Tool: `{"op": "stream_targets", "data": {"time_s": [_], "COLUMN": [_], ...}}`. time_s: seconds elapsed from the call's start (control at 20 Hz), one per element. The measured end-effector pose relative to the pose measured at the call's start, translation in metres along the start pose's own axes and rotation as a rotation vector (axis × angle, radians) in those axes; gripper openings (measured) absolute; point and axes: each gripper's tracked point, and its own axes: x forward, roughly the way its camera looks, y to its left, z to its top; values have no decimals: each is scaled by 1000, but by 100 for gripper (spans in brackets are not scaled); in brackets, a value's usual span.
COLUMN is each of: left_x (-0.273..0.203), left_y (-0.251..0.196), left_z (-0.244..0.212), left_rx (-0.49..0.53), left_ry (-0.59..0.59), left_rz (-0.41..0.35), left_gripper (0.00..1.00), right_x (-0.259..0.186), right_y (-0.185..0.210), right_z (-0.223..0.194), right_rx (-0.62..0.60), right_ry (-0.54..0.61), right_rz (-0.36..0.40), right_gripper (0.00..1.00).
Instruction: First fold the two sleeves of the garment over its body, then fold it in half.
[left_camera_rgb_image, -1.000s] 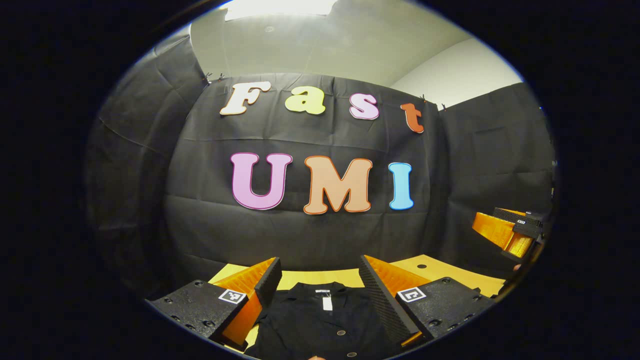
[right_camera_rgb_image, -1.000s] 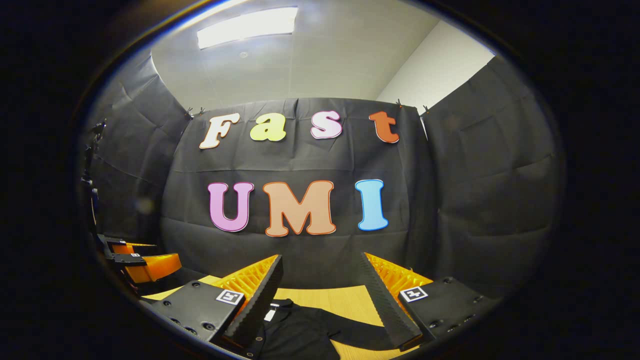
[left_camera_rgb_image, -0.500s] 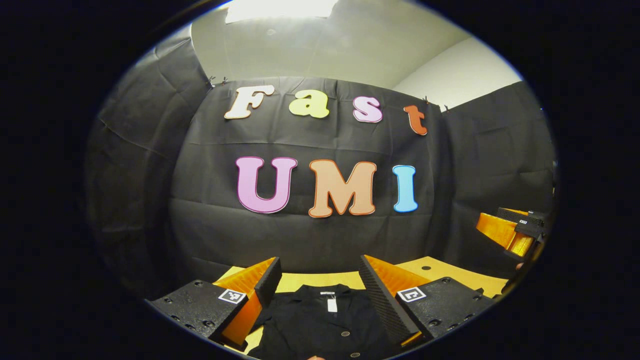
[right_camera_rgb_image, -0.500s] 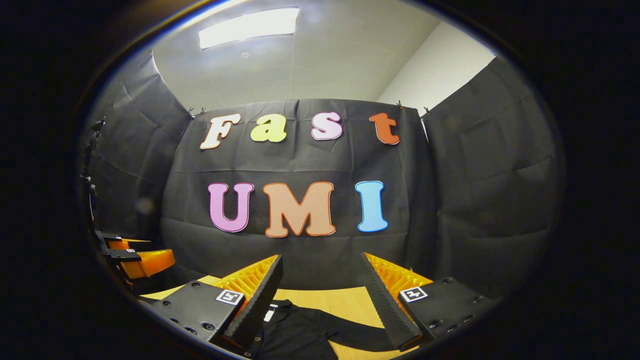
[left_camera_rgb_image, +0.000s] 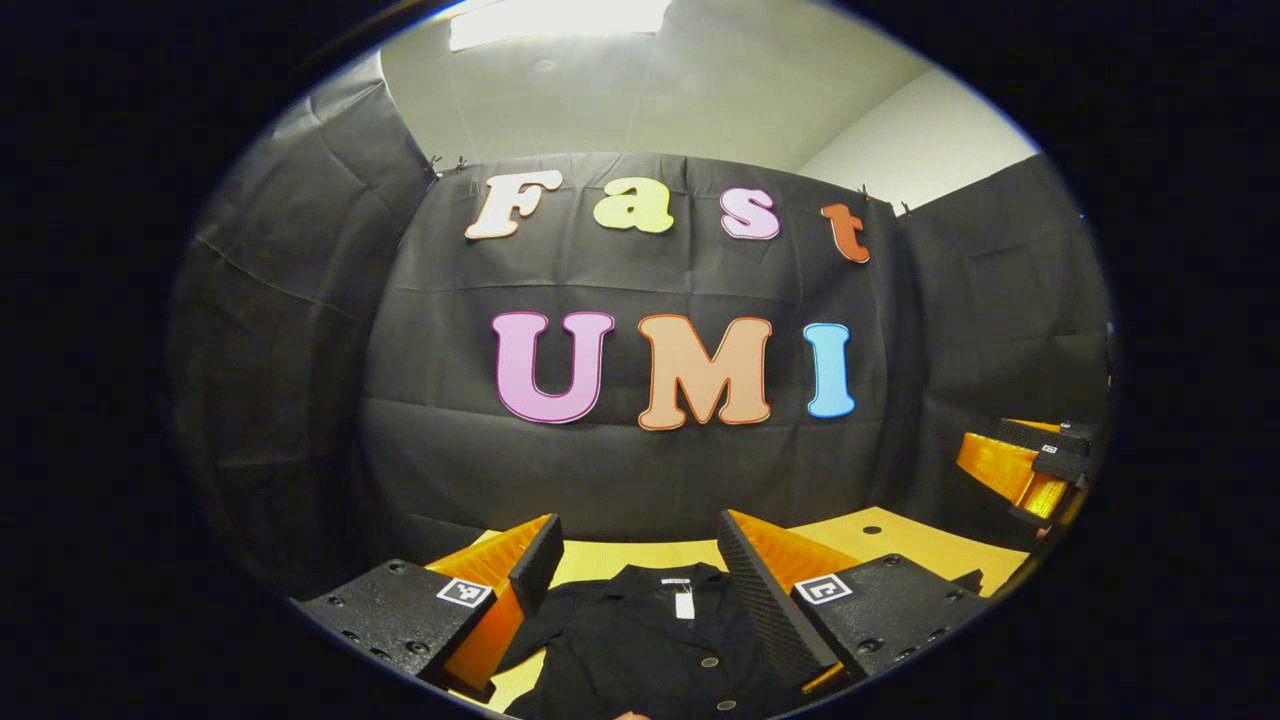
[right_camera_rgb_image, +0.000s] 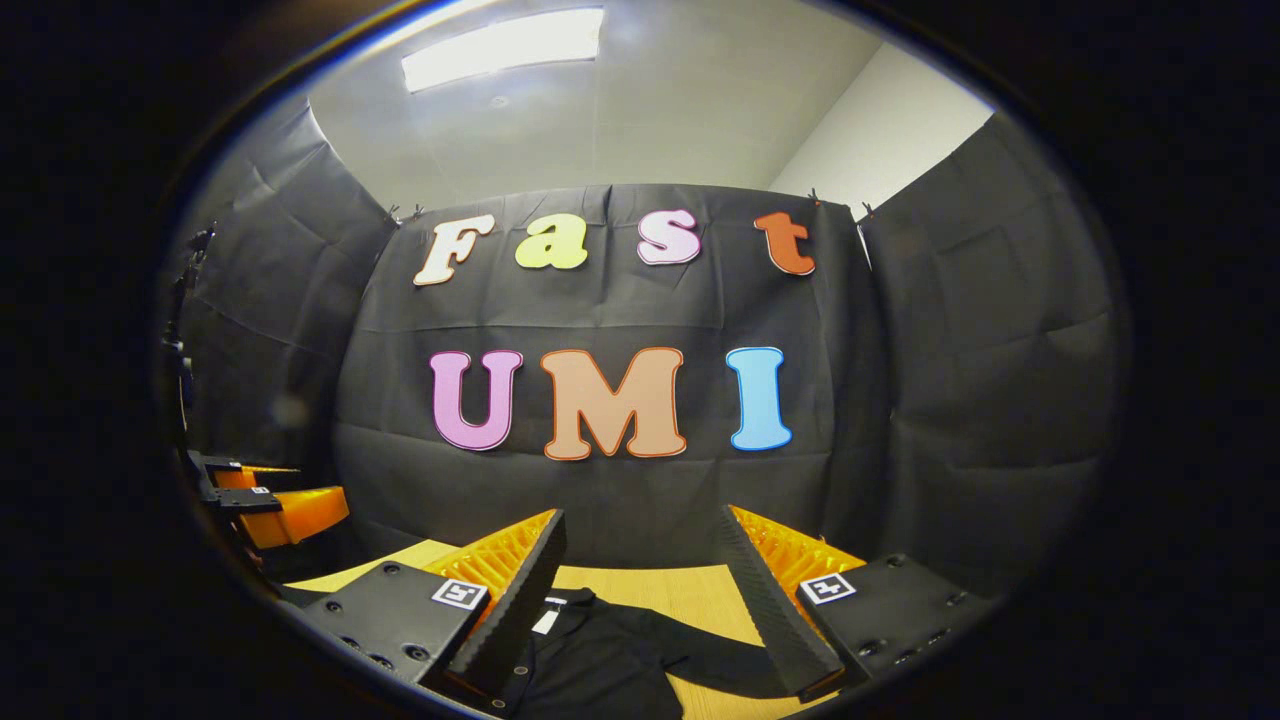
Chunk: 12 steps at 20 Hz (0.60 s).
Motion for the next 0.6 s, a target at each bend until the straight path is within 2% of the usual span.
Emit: {"op": "stream_targets", "data": {"time_s": [0.35,0.4,0.55,0.6], "left_x": [1,1,3,5], "left_y": [1,1,0,-1], "left_z": [-4,-5,-9,-8], "left_rx": [0,0,4,7], "left_ry": [7,10,27,31], "left_rz": [10,11,19,23], "left_gripper": [94,94,94,96], "right_x": [1,1,5,7], "right_y": [-1,-1,-5,-7], "right_z": [-6,-7,-15,-18], "right_rx": [-3,-4,-2,-1], "right_ry": [19,24,55,67], "right_rz": [4,7,14,19], "right_gripper": [94,97,94,97]}}
